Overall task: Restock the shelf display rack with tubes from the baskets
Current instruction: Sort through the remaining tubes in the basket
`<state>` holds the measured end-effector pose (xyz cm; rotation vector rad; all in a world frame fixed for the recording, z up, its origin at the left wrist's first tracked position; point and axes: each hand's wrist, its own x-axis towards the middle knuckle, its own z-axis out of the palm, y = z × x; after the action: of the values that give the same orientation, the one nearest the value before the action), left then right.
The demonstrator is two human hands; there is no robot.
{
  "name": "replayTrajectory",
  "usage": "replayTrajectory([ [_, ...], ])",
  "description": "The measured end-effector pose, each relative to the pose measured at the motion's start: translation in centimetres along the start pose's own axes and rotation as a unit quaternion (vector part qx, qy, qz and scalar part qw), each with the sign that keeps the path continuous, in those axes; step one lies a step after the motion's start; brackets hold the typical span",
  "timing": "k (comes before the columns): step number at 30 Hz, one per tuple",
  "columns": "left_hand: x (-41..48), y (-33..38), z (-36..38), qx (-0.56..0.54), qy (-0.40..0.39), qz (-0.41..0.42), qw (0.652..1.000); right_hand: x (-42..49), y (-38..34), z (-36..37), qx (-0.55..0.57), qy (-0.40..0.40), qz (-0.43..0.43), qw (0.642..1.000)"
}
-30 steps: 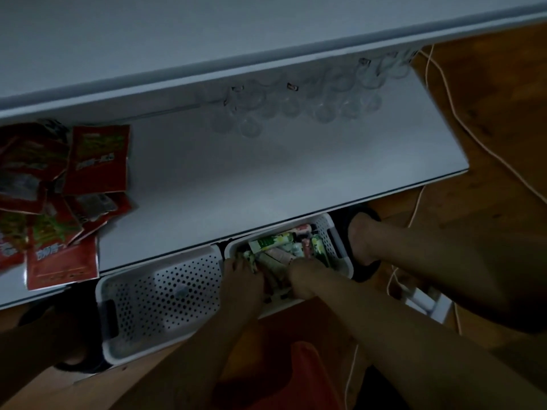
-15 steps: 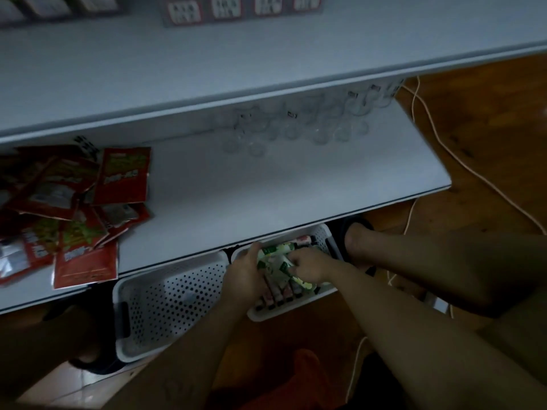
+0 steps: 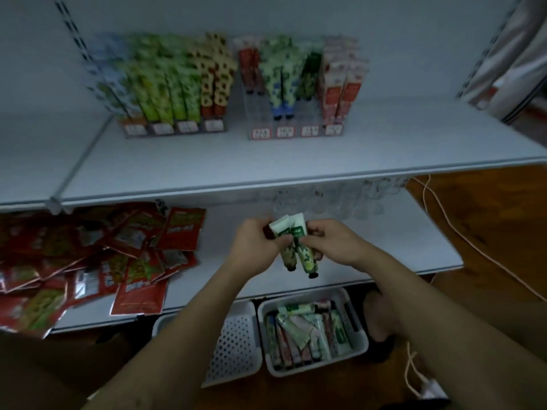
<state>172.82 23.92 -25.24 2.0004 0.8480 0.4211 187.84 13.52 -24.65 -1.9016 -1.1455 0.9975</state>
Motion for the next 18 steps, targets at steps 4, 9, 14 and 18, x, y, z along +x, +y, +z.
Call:
replayTrajectory([
  [4, 1.5, 5.4, -3.8, 0.077, -0.006, 0.092, 0.993, -1.0, -5.6, -3.4, -0.102, 0.027, -0.072, 0.992],
  [9, 3.6, 12.8, -7.7, 0.108, 0.050, 0.162, 0.980, -1.2, -11.3, -8.1, -0.148, 0.105, -0.153, 0.971],
  [14, 6.6, 17.8, -9.8, 0.107, 0.095, 0.196, 0.970, 0.2, -15.0, -12.6, -0.134, 0.171, -0.201, 0.955],
  [18, 9.0, 20.3, -10.9, 0.126, 0.112, 0.219, 0.961, 1.9, -16.9, -15.0, -0.111, 0.217, -0.248, 0.937],
])
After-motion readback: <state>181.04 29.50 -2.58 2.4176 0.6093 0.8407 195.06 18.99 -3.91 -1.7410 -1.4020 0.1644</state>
